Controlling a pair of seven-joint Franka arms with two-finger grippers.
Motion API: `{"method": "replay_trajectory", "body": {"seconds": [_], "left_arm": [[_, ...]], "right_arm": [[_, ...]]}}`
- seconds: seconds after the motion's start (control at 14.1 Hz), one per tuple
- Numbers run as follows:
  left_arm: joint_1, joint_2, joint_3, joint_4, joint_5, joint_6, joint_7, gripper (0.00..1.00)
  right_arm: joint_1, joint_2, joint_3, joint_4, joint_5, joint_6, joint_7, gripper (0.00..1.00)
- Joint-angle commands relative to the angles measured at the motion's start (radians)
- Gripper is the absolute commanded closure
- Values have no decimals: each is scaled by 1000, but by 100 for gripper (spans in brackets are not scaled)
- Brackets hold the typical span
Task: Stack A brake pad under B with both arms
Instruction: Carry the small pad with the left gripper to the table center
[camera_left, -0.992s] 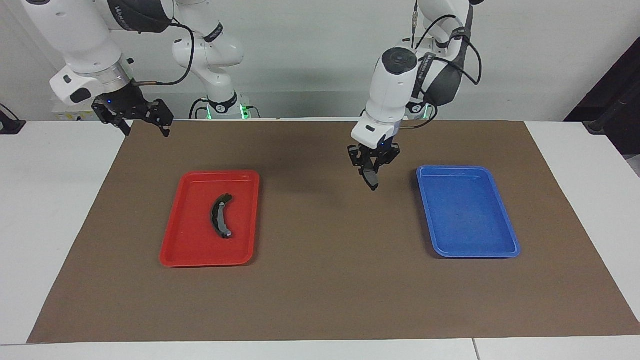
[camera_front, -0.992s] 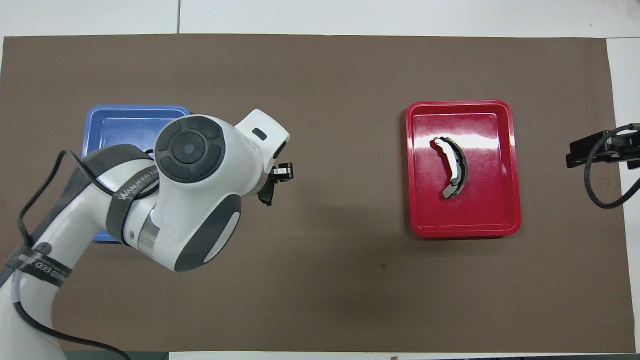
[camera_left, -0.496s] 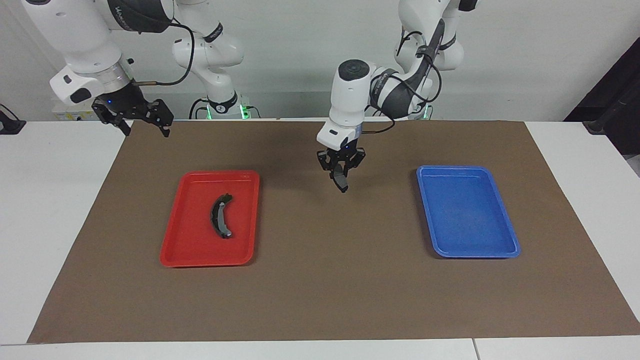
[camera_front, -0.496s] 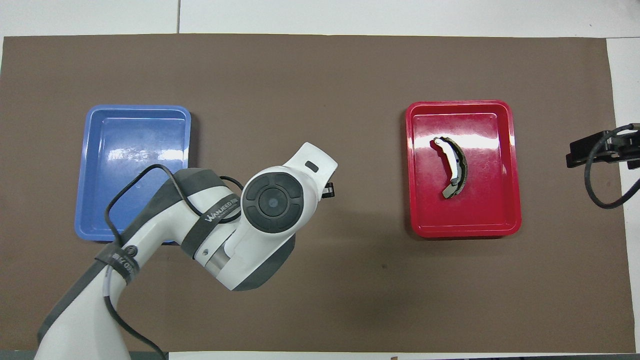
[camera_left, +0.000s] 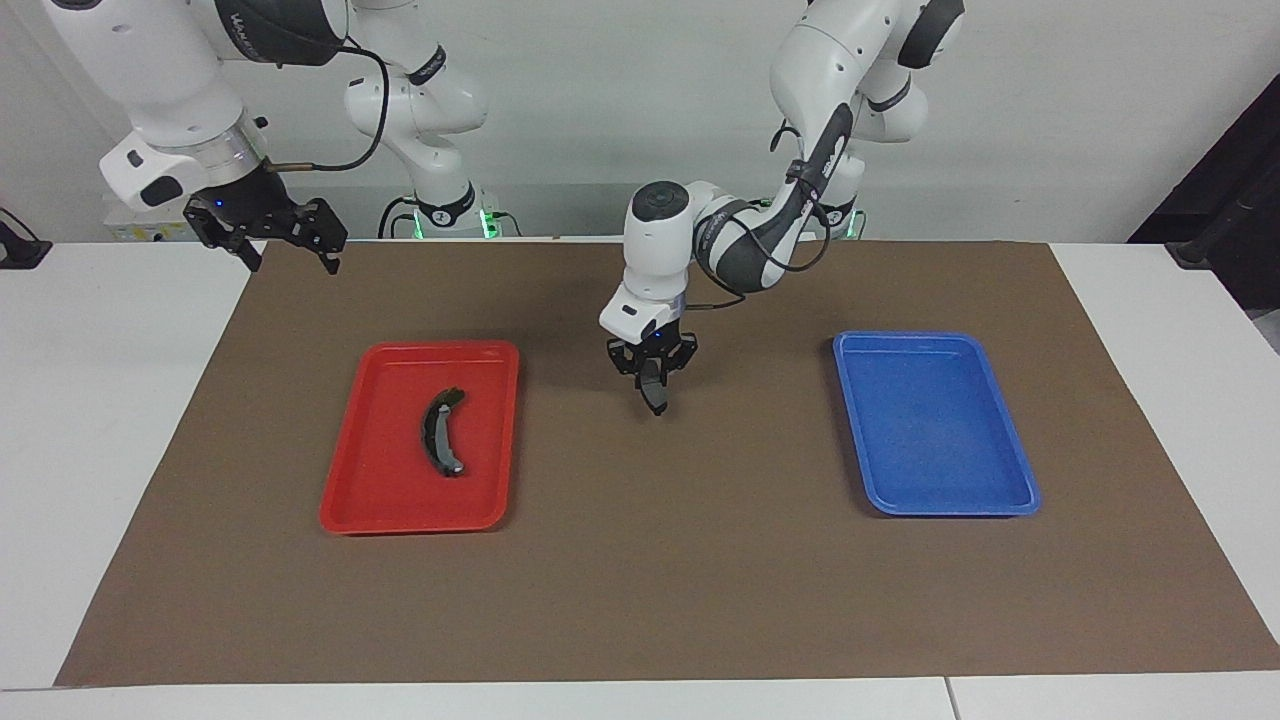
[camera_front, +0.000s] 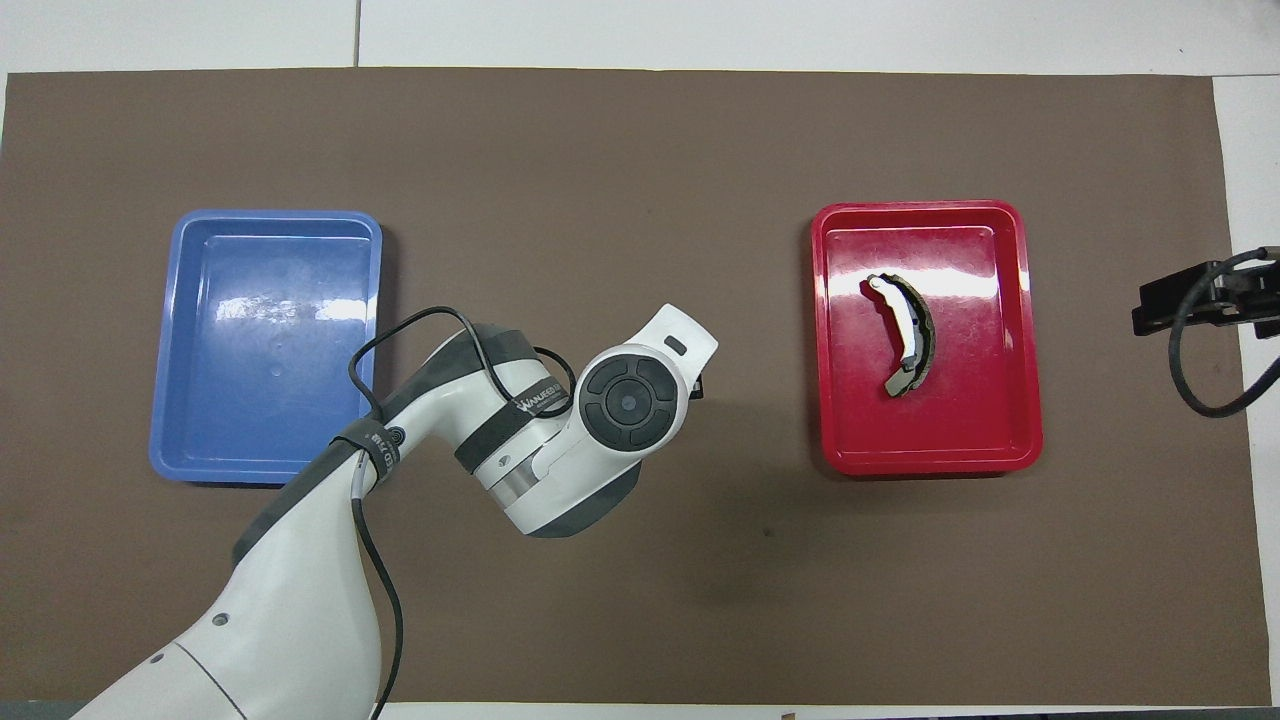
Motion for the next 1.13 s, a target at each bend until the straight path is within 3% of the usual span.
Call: {"method": "replay_trajectory", "body": {"seconds": [0.0,0.78,1.06], "left_arm": [[-8,34,2,42,23,11,-12,99],[-30,72,4,50,26,27,-15,99],[-30,72,5,44,26,37,-16,74]], "right_arm": [[-3,-4,0,2,20,1,-13,0],[-3,-4,0,1,20,-1,-16,0],[-3,-7,0,-5,20,-5,-21,0]]}}
